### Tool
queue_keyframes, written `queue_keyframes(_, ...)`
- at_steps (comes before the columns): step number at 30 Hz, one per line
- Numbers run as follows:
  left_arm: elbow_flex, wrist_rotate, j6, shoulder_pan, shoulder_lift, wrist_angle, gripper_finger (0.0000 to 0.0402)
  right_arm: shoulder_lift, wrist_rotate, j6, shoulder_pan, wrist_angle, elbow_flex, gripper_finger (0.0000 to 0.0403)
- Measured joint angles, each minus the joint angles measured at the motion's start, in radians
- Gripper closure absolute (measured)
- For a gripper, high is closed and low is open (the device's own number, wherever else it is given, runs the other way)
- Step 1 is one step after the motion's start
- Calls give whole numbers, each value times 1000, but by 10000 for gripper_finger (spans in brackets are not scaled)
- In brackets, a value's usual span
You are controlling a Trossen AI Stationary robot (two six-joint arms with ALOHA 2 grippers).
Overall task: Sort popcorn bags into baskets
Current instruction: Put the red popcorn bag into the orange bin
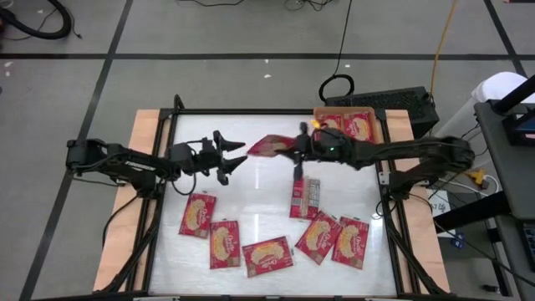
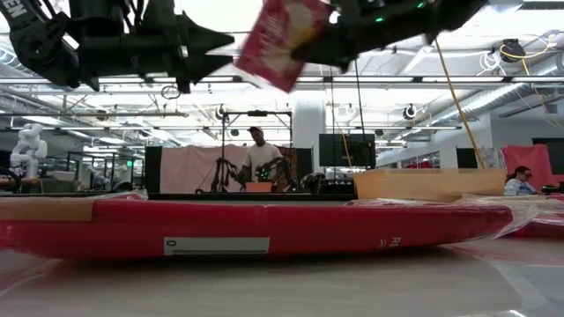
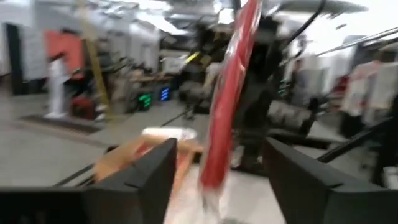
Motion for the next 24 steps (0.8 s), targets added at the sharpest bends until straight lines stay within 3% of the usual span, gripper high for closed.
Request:
queue_keyframes(6,0,-75,-7,0,0,-94,109,-202,83,-16,-101,-322,0,394)
queue_keyframes(13,0,-75,-38,-22,0,-136,123,-306,76,-147,-359,-523,0,393)
queue_keyframes(21,0,-76,-42,-49,0,-137,166,-282,-244,-170,-719,-706,0,393)
queue_keyframes(24,0,-77,-42,-53,0,-137,179,-258,-304,-214,-807,-758,0,392)
